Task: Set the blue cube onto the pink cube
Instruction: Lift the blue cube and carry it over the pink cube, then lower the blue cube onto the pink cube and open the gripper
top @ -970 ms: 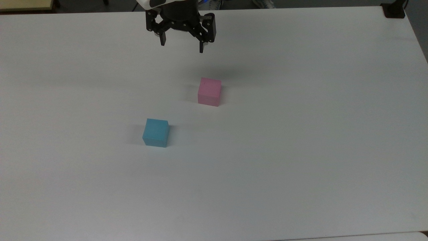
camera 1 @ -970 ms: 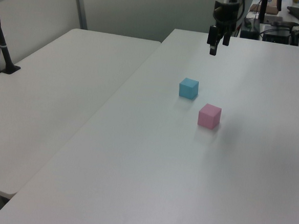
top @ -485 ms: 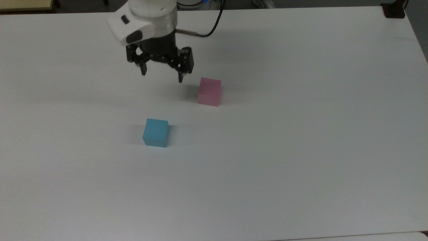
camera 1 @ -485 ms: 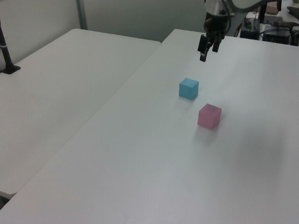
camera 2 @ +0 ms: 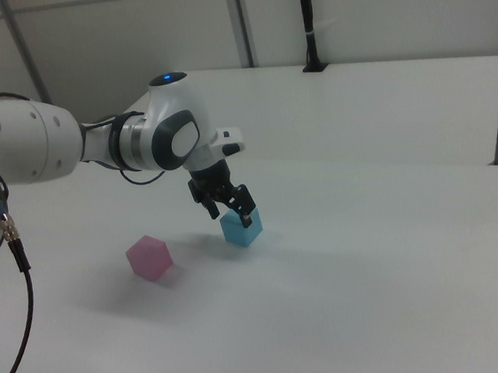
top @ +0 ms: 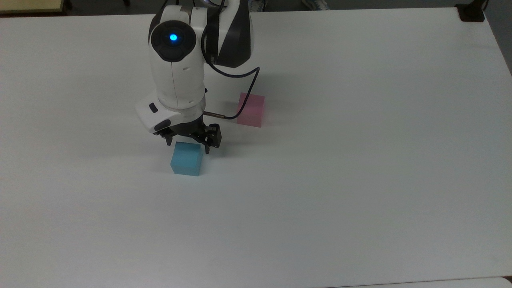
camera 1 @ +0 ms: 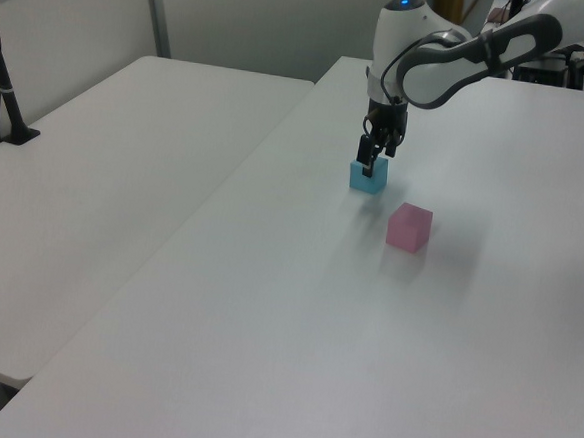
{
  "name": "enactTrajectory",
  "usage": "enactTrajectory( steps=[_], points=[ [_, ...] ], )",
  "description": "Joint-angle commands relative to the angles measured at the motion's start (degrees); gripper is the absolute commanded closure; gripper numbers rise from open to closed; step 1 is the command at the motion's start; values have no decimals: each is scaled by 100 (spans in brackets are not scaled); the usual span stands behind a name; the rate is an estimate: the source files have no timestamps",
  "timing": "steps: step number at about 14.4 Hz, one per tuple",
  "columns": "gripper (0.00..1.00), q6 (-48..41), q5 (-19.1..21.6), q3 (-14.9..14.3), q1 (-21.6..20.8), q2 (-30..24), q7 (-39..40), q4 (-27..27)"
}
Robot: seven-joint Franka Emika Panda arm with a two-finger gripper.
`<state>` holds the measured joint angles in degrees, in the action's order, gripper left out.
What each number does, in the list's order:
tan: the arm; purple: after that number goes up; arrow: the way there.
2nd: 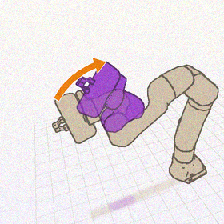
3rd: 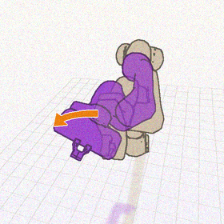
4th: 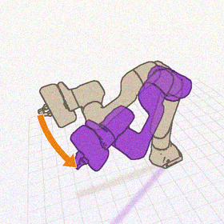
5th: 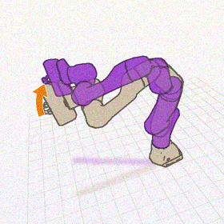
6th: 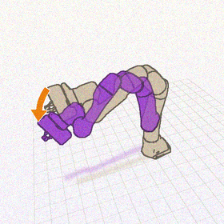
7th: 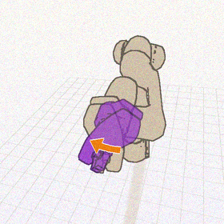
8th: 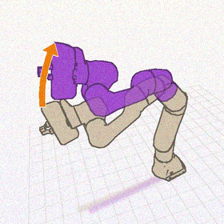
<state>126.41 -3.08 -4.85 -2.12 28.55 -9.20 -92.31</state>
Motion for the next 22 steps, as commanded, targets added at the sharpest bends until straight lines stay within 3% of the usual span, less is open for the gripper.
enactTrajectory(
  steps=[1, 3, 6, 7, 11, 15, 21, 22],
  points=[
    [0, 181, -97, -16, -25, 107, 41, 108],
    [1, 462, -97, 2, -52, 238, 33, 108],
    [53, 736, -97, -7, -69, 318, 50, 108],
    [61, 710, -97, -7, -78, 214, 76, 108],
    [61, -263, -97, 54, -595, -962, 41, -461],
    [58, -652, -97, 168, -992, -1666, 24, -1322],
    [53, -688, -97, 204, -1045, -2098, -82, -1939],
    [45, -757, -97, 213, -1062, -2168, -90, -2010]
  ],
)
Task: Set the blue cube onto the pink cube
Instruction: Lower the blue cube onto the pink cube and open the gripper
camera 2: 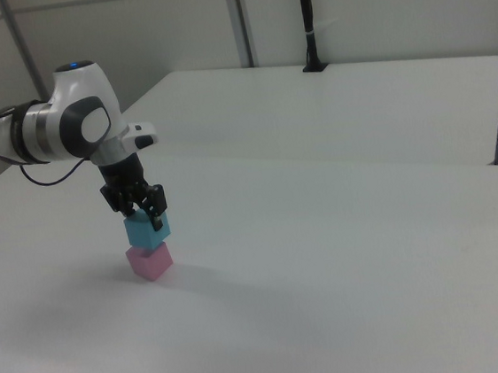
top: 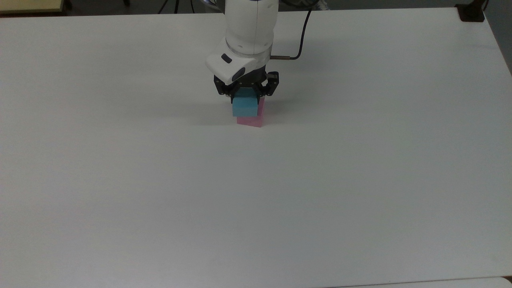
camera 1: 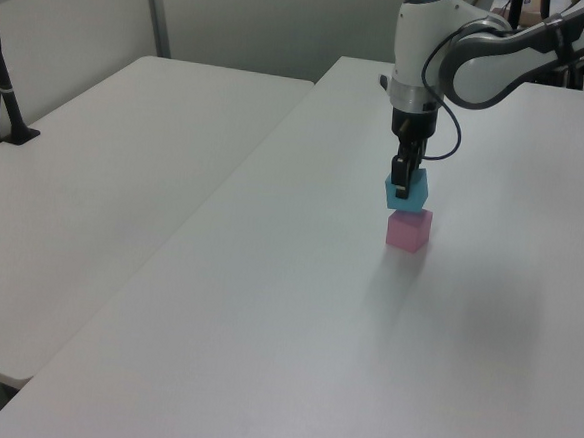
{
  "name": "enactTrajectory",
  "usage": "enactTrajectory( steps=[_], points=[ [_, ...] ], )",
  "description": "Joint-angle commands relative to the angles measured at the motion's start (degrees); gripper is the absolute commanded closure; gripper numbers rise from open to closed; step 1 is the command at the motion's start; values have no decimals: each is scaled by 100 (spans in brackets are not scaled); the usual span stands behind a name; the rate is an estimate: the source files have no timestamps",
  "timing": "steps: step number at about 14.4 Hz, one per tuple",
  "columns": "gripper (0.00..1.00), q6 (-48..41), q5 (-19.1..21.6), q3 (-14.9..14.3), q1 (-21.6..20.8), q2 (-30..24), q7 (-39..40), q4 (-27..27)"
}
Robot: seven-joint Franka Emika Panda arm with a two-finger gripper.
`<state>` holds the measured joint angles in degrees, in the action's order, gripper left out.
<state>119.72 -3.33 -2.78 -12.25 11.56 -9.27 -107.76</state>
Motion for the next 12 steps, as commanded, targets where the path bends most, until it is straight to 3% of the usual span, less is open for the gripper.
enactTrajectory(
  steps=[1, 2, 3, 5, 6, 8, 12],
  points=[
    [43, -141, -71, 5, -66, -514, -92, -474],
    [31, -142, -71, 5, -58, -505, -92, -465],
    [25, -116, -71, 5, -58, -497, -92, -457],
    [25, -98, -71, 5, -58, -470, -92, -439],
    [20, -89, -71, 5, -58, -461, -92, -439],
    [0, -98, -71, 5, -58, -479, -197, -386],
    [0, -536, -54, 5, -58, -855, -689, -18]
  ],
)
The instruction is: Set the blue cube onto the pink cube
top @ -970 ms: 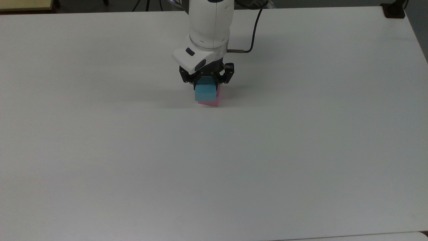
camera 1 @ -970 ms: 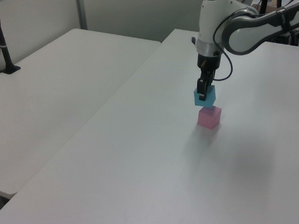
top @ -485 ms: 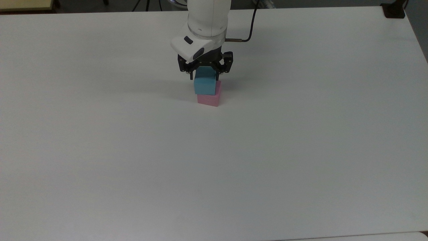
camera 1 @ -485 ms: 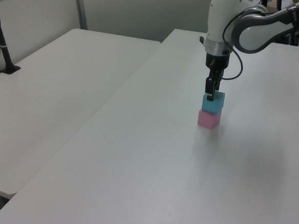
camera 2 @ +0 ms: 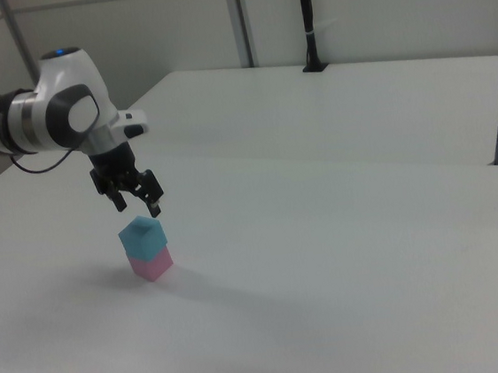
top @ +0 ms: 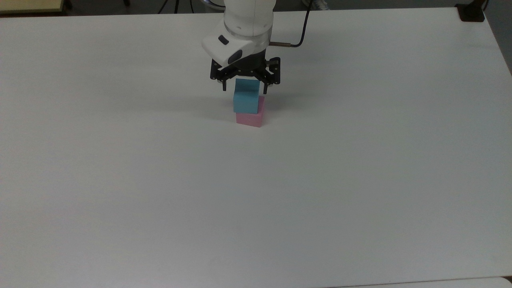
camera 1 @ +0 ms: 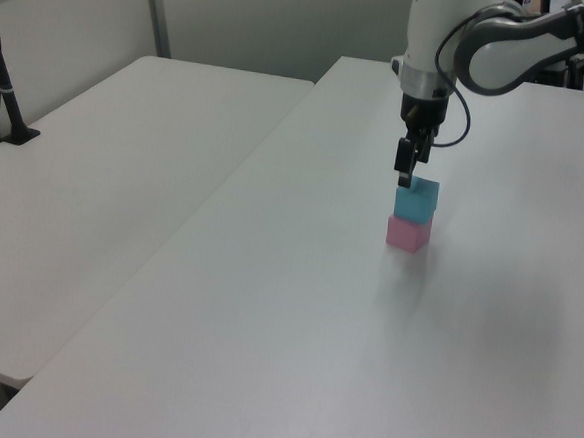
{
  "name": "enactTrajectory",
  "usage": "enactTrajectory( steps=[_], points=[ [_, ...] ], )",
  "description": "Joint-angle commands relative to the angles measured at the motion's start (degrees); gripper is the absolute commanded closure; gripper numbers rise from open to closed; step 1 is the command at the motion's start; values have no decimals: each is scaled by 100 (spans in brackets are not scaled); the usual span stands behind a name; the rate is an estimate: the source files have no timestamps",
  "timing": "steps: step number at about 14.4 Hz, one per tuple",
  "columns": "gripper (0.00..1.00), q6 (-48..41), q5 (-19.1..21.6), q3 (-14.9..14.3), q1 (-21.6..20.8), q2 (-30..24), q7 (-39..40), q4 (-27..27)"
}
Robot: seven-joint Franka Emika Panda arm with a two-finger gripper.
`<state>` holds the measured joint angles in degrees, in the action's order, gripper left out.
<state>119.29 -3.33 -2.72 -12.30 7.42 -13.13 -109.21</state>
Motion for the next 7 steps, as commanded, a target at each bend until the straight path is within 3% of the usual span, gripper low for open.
enactTrajectory(
  steps=[1, 7],
  points=[
    [0, -755, -45, -44, -45, -609, -243, 258],
    [0, -1935, 262, -115, 315, -795, 380, 909]
  ],
)
